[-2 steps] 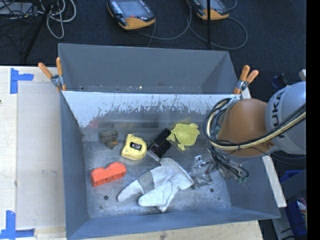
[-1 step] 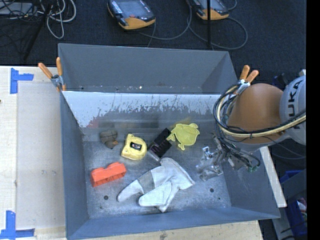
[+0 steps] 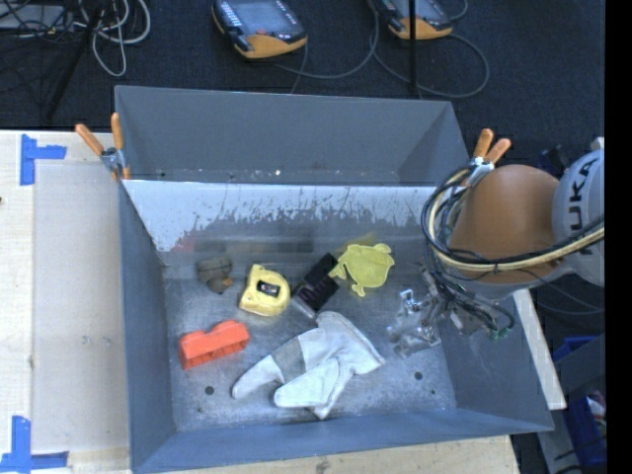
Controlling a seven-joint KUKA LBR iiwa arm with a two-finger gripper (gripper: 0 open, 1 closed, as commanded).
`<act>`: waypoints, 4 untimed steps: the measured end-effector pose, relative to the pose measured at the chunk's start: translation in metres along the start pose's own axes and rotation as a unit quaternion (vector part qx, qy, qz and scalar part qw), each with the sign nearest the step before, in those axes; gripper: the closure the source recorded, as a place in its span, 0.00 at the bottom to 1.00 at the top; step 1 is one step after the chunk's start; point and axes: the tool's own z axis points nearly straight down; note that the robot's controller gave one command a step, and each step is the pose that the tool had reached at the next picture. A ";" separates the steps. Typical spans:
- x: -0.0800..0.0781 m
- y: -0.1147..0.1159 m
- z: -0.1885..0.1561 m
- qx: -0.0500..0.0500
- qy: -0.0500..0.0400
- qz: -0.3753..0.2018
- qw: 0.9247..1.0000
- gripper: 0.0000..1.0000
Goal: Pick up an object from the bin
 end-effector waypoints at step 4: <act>-0.011 0.014 0.005 0.000 0.000 0.015 1.000 0.00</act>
Offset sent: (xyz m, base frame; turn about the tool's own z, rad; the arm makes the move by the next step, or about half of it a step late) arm 0.0089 0.0058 0.0028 -0.0028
